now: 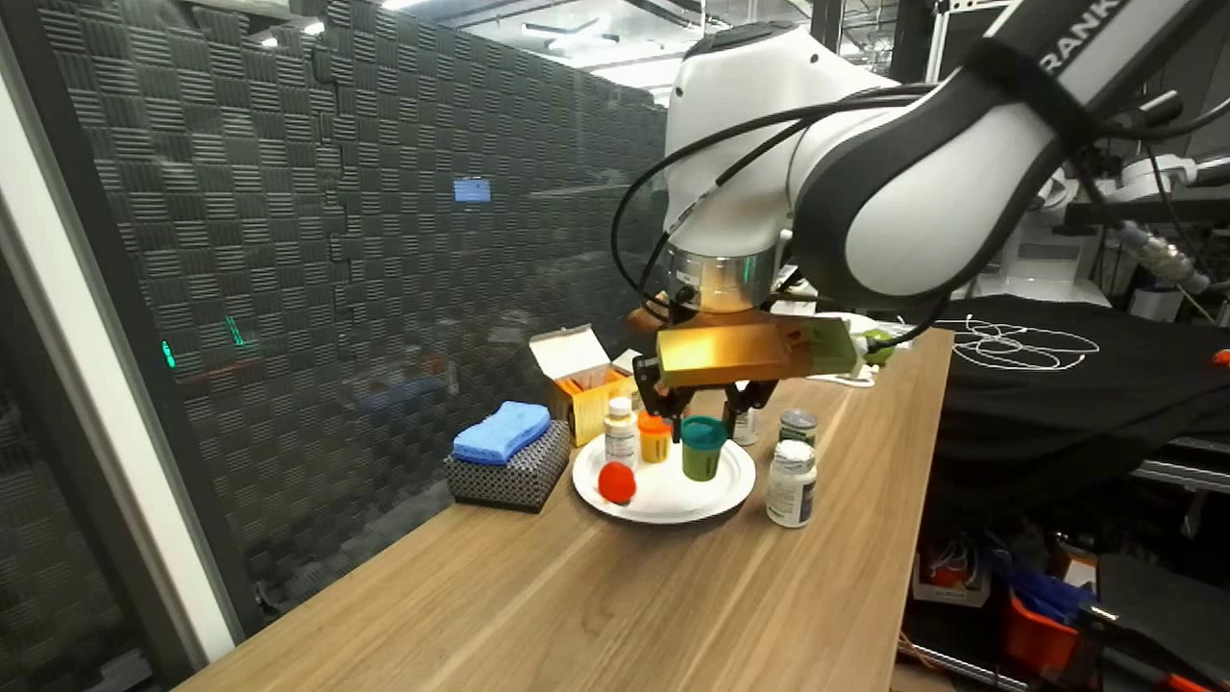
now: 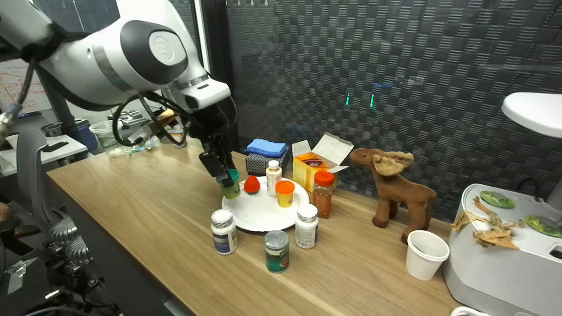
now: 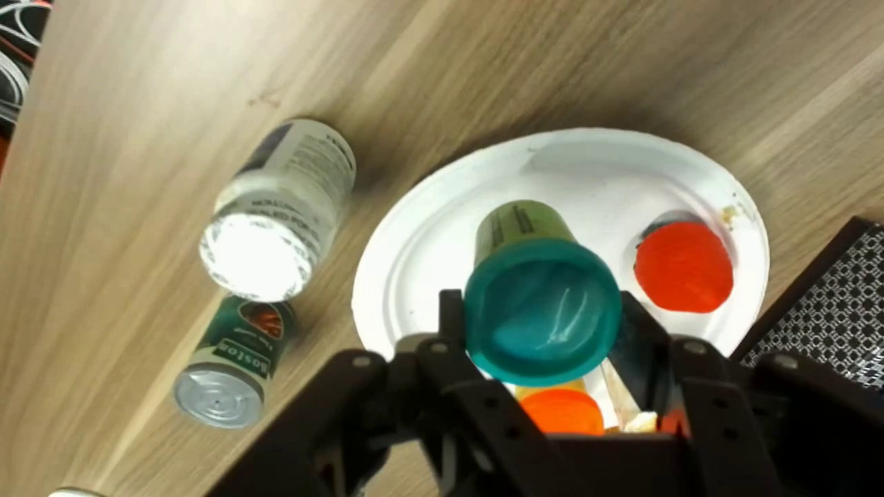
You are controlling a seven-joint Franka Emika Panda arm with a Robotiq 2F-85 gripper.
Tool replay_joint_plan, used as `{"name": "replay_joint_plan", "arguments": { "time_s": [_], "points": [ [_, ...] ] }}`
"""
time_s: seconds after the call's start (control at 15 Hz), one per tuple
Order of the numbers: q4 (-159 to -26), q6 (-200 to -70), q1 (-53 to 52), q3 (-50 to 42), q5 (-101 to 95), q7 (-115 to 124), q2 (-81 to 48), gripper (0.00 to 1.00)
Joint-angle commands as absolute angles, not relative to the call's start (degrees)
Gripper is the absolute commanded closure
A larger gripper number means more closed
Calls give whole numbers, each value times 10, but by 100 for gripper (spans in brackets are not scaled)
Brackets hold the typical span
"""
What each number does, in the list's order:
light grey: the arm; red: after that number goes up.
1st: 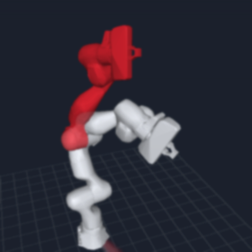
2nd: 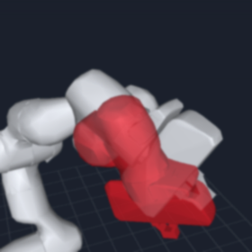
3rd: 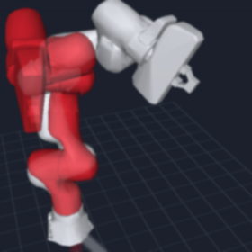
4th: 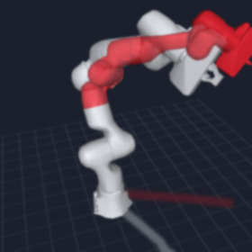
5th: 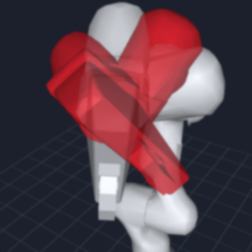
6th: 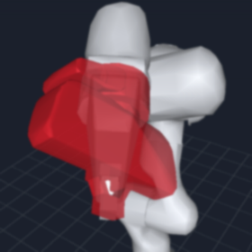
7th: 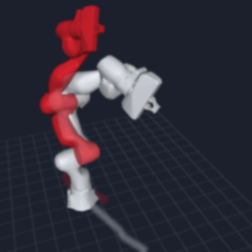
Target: Pick up all the objects surrounding the white plate and arrange them on the plate
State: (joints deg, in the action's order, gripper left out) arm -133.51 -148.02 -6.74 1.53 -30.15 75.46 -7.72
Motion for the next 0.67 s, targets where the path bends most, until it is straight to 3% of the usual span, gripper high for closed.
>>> {"name": "replay_joint_plan", "arguments": {
  "time_s": [0.0,0.6],
  "points": [
    [-1277,-1495,-81,-12,-379,781,-140,72],
    [-1266,-1618,-68,-13,-362,754,-206,72]
  ]
}}
